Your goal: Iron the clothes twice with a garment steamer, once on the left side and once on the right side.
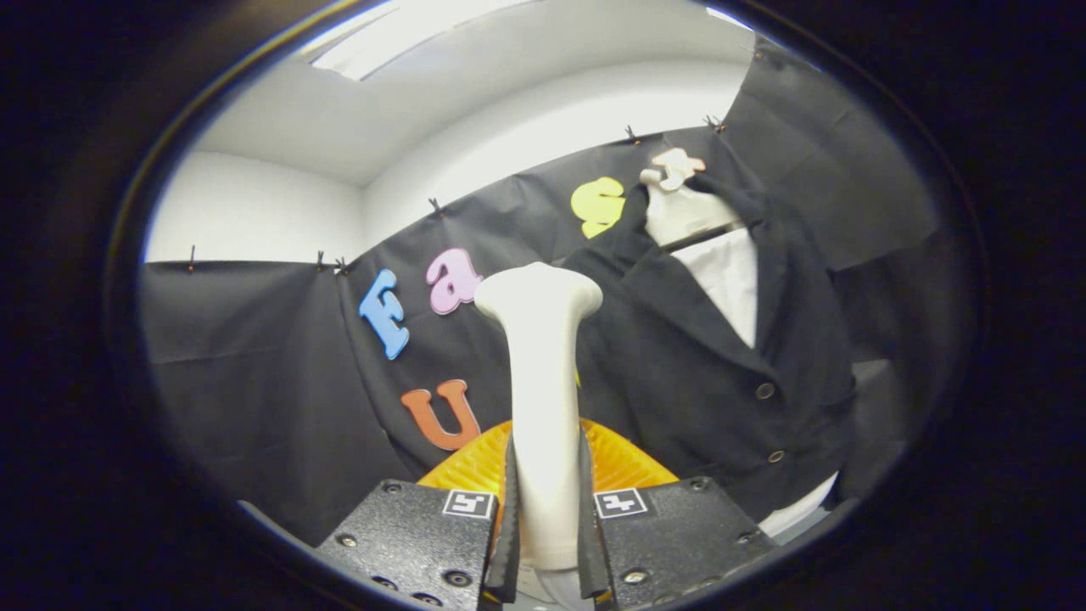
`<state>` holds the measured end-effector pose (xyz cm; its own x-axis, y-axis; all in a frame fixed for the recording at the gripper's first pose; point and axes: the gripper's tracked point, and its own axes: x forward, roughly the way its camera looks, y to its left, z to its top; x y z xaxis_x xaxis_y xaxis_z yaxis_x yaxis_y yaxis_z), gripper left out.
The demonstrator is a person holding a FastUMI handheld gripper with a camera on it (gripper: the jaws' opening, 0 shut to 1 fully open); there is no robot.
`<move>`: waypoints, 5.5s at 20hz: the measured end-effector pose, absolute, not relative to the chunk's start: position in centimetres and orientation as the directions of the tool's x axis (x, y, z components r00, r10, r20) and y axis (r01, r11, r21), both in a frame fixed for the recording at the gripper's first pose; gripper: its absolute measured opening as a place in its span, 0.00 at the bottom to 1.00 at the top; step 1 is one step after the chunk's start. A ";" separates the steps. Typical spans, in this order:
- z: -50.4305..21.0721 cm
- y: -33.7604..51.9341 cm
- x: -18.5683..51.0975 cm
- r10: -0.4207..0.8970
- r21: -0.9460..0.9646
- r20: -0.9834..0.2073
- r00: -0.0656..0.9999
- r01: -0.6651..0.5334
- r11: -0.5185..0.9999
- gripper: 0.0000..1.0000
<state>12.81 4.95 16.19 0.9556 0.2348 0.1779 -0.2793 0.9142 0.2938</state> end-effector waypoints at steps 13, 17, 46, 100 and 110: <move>18.1 -3.3 14.1 -0.017 0.144 0.196 0.980 -0.011 0.989 0.30; 17.9 -3.2 17.1 -0.039 0.083 0.184 0.982 0.024 0.996 0.30; 2.9 -6.0 20.7 -0.175 -0.025 -0.058 0.983 0.174 0.984 0.30; -19.3 -9.2 16.4 -0.116 0.100 -0.456 0.882 0.180 0.979 0.30; -3.1 -17.2 13.7 -0.197 0.234 -0.199 0.960 0.242 0.942 0.30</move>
